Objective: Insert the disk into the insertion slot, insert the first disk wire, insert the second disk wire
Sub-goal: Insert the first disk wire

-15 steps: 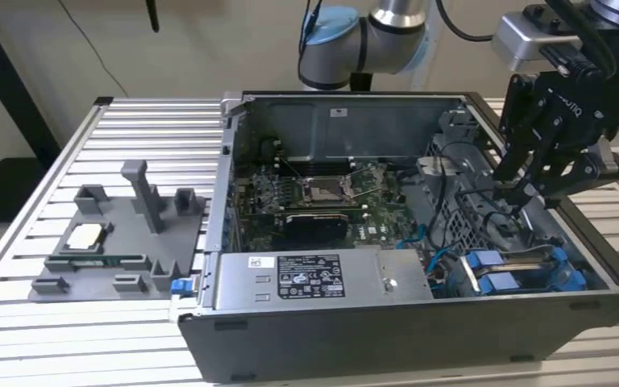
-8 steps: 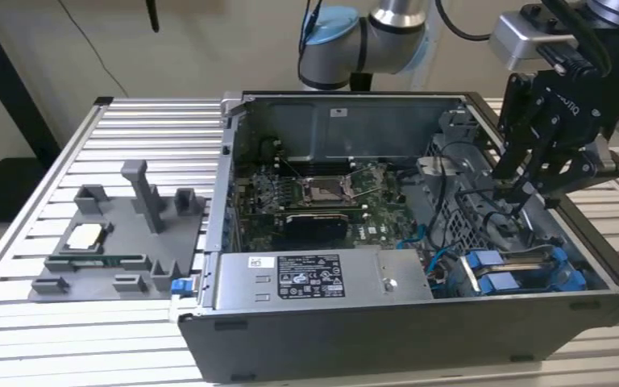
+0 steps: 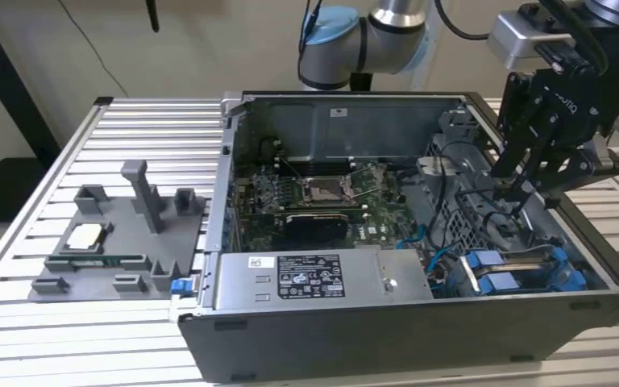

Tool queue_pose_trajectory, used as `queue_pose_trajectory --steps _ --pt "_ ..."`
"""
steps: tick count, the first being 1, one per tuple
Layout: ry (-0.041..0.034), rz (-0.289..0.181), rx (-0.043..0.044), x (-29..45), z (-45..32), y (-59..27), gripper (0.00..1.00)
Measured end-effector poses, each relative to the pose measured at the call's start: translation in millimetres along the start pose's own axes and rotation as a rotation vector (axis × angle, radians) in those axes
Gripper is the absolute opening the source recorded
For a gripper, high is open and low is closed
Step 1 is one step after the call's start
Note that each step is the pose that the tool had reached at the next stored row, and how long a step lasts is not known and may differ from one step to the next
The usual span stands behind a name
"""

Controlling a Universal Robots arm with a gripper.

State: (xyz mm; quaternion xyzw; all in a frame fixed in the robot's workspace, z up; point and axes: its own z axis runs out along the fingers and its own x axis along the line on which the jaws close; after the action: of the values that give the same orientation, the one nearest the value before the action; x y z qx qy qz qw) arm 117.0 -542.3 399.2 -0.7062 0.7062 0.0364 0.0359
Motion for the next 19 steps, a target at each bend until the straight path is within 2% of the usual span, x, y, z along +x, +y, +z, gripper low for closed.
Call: queue_pose_trajectory --steps 12,13,15,18,19 --pt "-0.0013 -0.001 0.0013 -1.2 1.5 0.0 0.41" --pt "-0.0014 -0.002 0.0043 -2.0 2.3 0.2 0.41" --pt "-0.0014 -0.004 0.017 -3.4 3.8 0.4 0.41" --pt "-0.0018 -0.008 0.0439 -4.2 5.4 0.4 0.41" --pt "-0.0016 -0.007 0.0464 -4.2 5.6 0.5 0.41"
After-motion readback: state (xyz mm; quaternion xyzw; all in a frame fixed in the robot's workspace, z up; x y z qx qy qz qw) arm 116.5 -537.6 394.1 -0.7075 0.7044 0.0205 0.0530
